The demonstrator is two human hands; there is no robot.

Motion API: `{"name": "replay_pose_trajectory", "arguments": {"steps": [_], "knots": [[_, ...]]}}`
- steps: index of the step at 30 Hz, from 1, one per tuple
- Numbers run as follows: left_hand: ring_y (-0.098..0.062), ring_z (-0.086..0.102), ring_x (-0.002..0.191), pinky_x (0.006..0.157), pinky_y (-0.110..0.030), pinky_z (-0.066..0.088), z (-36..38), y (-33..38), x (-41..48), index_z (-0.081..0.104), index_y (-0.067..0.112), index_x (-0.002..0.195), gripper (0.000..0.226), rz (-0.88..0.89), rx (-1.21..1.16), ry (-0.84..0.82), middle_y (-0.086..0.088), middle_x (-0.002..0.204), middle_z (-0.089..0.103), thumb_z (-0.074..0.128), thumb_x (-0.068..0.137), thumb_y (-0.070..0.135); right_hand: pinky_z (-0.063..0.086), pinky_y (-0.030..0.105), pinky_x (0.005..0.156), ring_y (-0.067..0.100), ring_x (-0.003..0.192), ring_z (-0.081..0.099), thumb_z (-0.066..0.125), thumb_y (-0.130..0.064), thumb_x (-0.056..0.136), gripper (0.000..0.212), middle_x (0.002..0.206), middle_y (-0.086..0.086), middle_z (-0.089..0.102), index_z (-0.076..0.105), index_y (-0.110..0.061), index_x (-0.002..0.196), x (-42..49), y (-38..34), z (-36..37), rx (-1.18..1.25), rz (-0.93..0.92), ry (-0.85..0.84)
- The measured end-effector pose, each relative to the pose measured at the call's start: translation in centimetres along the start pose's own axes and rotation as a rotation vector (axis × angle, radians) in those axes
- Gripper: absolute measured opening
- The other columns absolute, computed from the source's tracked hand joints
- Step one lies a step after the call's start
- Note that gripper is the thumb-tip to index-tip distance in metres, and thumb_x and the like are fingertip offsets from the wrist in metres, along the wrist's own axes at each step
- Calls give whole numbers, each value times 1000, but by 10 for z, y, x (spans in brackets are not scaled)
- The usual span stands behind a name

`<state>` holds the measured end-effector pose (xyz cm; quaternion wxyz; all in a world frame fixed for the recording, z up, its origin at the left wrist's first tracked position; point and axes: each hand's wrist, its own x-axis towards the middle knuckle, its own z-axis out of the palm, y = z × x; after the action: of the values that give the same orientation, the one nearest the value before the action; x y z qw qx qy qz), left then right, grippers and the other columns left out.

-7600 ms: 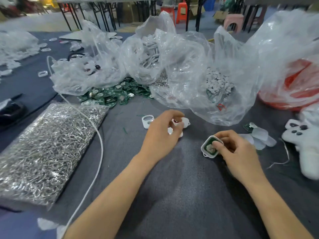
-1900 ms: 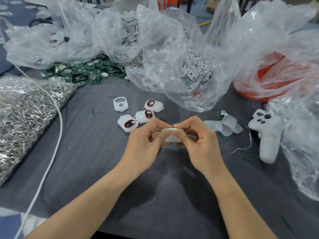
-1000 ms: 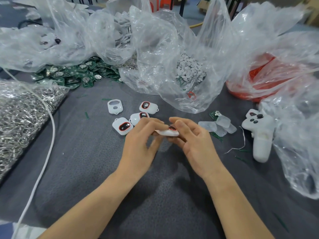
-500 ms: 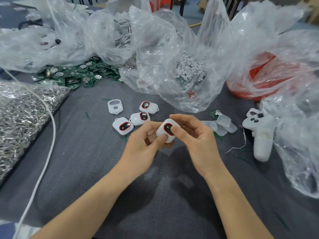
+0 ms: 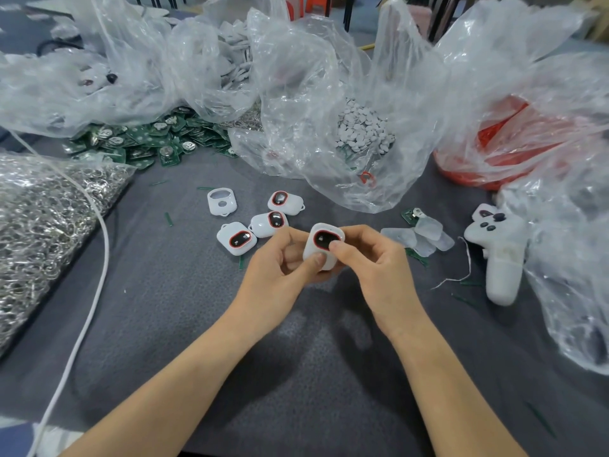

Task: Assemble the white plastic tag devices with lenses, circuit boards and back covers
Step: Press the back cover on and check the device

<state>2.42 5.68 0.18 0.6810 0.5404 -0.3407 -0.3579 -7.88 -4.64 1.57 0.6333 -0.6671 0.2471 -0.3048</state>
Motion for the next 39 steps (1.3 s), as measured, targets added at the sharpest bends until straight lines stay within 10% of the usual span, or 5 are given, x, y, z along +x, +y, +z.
{"name": "replay_pose_trajectory", "arguments": {"steps": [12, 18, 26, 39], "knots": [[-29, 72, 75, 65, -28, 57, 2, 1, 1, 53, 5, 97, 10, -40, 67, -21, -12, 87, 74, 58, 91, 10, 50, 14, 64, 3, 71, 64, 66, -7, 85, 10, 74, -6, 71, 71, -16, 83, 1, 0, -1, -14, 2, -10], [-27, 55, 42, 37, -26, 42, 3, 0, 2, 52, -1, 91, 46, 26, 133, 51, -16, 62, 62, 41, 98, 43, 52, 27, 64, 19, 68, 63, 59, -8, 92, 11, 78, 9, 69, 63, 0, 99, -3, -2, 1, 16, -7, -225], [-12, 38, 43, 36, -16, 27, -6, -2, 3, 43, -16, 89, 63, 0, 30, 16, -16, 63, 45, 50, 86, 47, 45, 39, 64, 30, 70, 54, 56, -20, 87, 9, 80, 24, 61, 55, -12, 88, -6, -3, 3, 71, 10, -289], [-19, 45, 44, 40, -25, 36, 2, 1, 2, 49, 22, 77, 28, 84, 87, 50, 3, 61, 59, 33, 97, 34, 48, 24, 65, 14, 77, 61, 55, -15, 87, 22, 88, 5, 68, 62, -8, 107, -4, 0, 5, 70, -54, -244]]}}
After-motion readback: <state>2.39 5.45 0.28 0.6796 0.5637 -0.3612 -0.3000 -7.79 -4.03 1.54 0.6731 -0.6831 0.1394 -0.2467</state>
